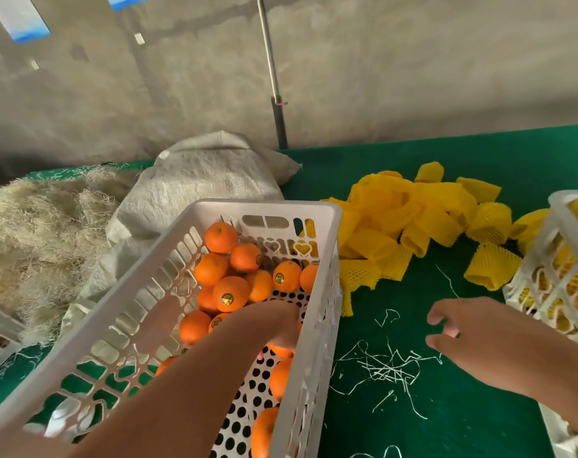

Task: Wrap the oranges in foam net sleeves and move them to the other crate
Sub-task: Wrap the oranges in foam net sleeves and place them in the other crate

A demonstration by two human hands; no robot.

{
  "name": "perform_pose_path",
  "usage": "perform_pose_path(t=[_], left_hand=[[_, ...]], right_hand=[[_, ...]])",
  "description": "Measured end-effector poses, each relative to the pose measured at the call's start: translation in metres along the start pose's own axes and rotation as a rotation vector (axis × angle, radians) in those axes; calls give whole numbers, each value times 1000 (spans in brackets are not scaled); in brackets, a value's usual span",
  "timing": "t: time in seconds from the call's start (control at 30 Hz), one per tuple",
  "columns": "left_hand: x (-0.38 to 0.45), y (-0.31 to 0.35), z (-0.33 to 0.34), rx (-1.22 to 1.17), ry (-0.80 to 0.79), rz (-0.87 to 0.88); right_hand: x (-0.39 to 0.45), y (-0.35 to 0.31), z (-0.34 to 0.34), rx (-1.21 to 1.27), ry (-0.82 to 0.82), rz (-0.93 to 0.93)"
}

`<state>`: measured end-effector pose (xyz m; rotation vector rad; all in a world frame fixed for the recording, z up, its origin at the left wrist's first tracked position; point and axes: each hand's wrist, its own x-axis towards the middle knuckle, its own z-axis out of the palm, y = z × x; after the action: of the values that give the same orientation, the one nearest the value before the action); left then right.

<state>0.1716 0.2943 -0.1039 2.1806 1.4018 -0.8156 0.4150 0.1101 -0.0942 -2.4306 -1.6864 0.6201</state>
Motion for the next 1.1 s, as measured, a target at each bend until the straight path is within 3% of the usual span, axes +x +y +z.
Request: perform_pose_path(t=[0.07,0.13,0.23,0.3,0.4,0.47,0.57,0.63,0.83,1.0,1.1], left_hand=[[3,-3,-1,-24,31,-39],[1,-2,-10,62,170,-109],[-17,5,-35,17,527,-224],[-36,12,-53,-65,818,-213],[-69,35,-63,-237,1246,74],[-93,58,-61,-403,1314,350],[-109,91,-40,-379,1139,638],[-102,107,-19,-241,960,688],[-64,109,17,153,406,528],[-62,105,14,260,228,481],[-62,104,13,259,181,490]], right_hand=[[-2,-2,-1,8,-4,1],[-3,-4,-3,3,0,3],[-5,-7,-5,-3,10,-1],[-6,-8,-6,-5,18,0],[-6,-9,-6,-12,20,-1],[-6,-10,-6,-16,25,-1],[-5,-9,-7,-29,20,-9],[-4,-8,-7,-23,11,-21],[-3,-5,-11,-107,-7,51],[-5,-4,-12,-126,-48,96],[-4,-6,-7,-219,-182,138]])
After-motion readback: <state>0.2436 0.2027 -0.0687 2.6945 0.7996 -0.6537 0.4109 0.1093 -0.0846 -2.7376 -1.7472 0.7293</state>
